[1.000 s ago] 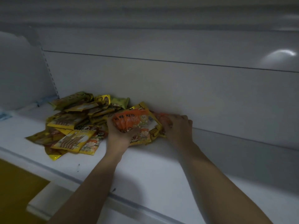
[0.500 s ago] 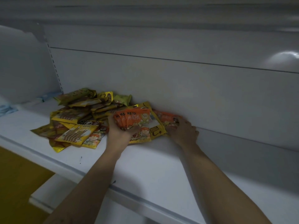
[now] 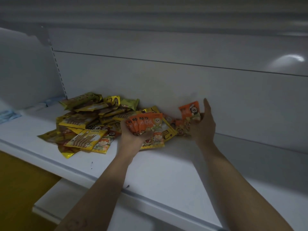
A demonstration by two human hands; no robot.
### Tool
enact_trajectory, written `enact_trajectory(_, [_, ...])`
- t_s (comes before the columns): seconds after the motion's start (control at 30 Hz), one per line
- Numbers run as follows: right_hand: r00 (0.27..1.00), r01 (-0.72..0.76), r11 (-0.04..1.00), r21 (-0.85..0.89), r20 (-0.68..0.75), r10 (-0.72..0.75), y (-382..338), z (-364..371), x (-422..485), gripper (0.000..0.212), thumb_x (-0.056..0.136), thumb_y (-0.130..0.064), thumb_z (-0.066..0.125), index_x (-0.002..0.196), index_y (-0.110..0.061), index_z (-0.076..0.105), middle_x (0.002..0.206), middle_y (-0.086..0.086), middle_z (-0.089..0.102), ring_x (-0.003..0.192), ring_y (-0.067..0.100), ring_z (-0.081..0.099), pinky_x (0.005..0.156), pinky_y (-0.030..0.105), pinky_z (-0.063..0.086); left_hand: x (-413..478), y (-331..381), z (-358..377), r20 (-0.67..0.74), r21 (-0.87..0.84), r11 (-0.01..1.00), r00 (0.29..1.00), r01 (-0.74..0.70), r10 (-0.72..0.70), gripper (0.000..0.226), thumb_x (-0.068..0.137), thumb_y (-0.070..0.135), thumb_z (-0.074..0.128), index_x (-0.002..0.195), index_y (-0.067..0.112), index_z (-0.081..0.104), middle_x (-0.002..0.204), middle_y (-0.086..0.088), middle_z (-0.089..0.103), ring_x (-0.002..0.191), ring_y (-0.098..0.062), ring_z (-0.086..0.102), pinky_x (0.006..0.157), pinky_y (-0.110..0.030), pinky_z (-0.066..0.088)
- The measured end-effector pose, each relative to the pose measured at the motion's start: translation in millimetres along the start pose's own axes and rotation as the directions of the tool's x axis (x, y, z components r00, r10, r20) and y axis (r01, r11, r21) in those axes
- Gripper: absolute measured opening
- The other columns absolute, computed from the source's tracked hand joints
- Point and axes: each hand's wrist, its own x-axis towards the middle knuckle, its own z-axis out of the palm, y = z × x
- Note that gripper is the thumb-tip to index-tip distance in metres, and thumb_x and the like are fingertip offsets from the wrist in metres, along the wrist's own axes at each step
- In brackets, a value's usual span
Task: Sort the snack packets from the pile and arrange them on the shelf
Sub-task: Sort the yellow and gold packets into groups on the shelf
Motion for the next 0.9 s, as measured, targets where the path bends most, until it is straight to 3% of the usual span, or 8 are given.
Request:
enact_trajectory(0.07, [0.998, -0.053, 0.975, 0.214, 0.050, 0.044, -21.1, -1.2, 1.5, 0.073, 0.083, -0.001, 0.067, 0.147, -0.025, 0.040, 0.100, -0.002, 0.064, 0.093, 0.019, 0.062, 0.079, 0.029, 0.048, -0.1, 1.3, -0.5, 0.022, -0.010, 1.000, 1.000, 0.000, 0.000, 0.080, 0.064, 0.015, 0.093, 0.124, 0.024, 0.040, 0.106, 0.011, 0.062, 0.096, -0.005, 0.064, 0.081, -0.028, 0.054])
enact_trajectory(0.13, [0.963, -0.176, 0.900, 0.400, 0.260, 0.072, -35.9, 2.0, -4.1, 0.048, 0.082, 0.003, 0.066, 0.126, -0.016, 0.061, 0.103, 0.002, 0.070, 0.096, 0.025, 0.068, 0.083, 0.037, 0.055, -1.5, 4.3, -0.1, 0.044, -0.036, 0.999, 0.999, 0.003, -0.001, 0.077, 0.067, 0.008, 0.090, 0.124, 0.021, 0.040, 0.105, 0.010, 0.061, 0.089, 0.003, 0.062, 0.068, -0.013, 0.051])
enact_trajectory(0.27, [0.864, -0.312, 0.853, 0.417, 0.498, 0.072, -43.6, 20.9, -29.9, 0.024, 0.085, 0.003, 0.063, 0.102, -0.013, 0.071, 0.097, 0.005, 0.076, 0.094, 0.027, 0.072, 0.086, 0.043, 0.056, -1.0, 6.8, -0.5, 0.045, -0.101, 0.995, 0.999, 0.016, -0.011, 0.068, 0.072, 0.001, 0.084, 0.124, 0.018, 0.042, 0.100, 0.007, 0.063, 0.077, 0.007, 0.062, 0.057, -0.008, 0.049])
enact_trajectory(0.4, [0.868, -0.295, 0.855, 0.427, 0.494, 0.052, -44.0, 30.7, -46.1, 0.027, 0.080, -0.015, 0.074, 0.107, -0.014, 0.069, 0.100, 0.003, 0.076, 0.096, 0.025, 0.071, 0.085, 0.039, 0.056, 0.6, 4.7, -0.2, 0.082, -0.149, 0.987, 0.996, 0.054, -0.042, 0.055, 0.083, 0.004, 0.075, 0.126, 0.016, 0.043, 0.099, 0.000, 0.066, 0.074, -0.001, 0.065, 0.062, -0.020, 0.056])
enact_trajectory(0.47, [0.862, -0.301, 0.831, 0.468, 0.506, 0.027, -43.8, 32.9, -59.5, 0.043, 0.076, -0.024, 0.075, 0.116, -0.013, 0.066, 0.109, 0.005, 0.074, 0.102, 0.024, 0.070, 0.088, 0.039, 0.056, 1.7, 2.0, 1.4, 0.107, -0.163, 0.984, 0.993, 0.071, -0.054, 0.056, 0.083, 0.009, 0.077, 0.127, 0.020, 0.044, 0.110, 0.000, 0.067, 0.090, -0.007, 0.068, 0.078, -0.032, 0.059])
enact_trajectory(0.6, [0.904, -0.257, 0.853, 0.454, 0.426, 0.046, -43.4, 27.3, -78.7, 0.035, 0.080, -0.023, 0.069, 0.114, -0.015, 0.066, 0.110, 0.005, 0.073, 0.101, 0.023, 0.070, 0.087, 0.039, 0.057, -4.3, 6.1, 5.7, 0.160, -0.215, 0.973, 0.986, 0.087, -0.053, 0.045, 0.090, 0.022, 0.071, 0.126, 0.026, 0.045, 0.115, 0.006, 0.065, 0.109, -0.017, 0.066, 0.094, -0.045, 0.055])
enact_trajectory(0.73, [0.943, -0.323, 0.840, 0.437, 0.227, 0.245, -40.5, 8.1, -88.2, 0.030, 0.080, -0.022, 0.070, 0.108, -0.011, 0.070, 0.099, 0.003, 0.076, 0.093, 0.023, 0.072, 0.081, 0.037, 0.057, -14.6, 14.9, 12.4, 0.342, -0.251, 0.949, 0.934, 0.192, -0.098, 0.040, 0.080, 0.056, 0.062, 0.114, 0.039, 0.050, 0.113, 0.008, 0.068, 0.105, -0.018, 0.068, 0.090, -0.048, 0.056])
enact_trajectory(0.9, [0.923, -0.380, 0.850, 0.364, 0.089, 0.375, -38.5, -36.6, -103.8, 0.013, 0.087, -0.016, 0.066, 0.098, -0.010, 0.069, 0.086, 0.002, 0.076, 0.081, 0.018, 0.073, 0.072, 0.036, 0.058, -27.7, 16.3, 31.6, 0.533, -0.229, 0.938, 0.840, 0.260, -0.102, 0.029, 0.089, 0.029, 0.070, 0.115, 0.033, 0.057, 0.112, -0.002, 0.072, 0.097, -0.026, 0.072, 0.077, -0.050, 0.060])
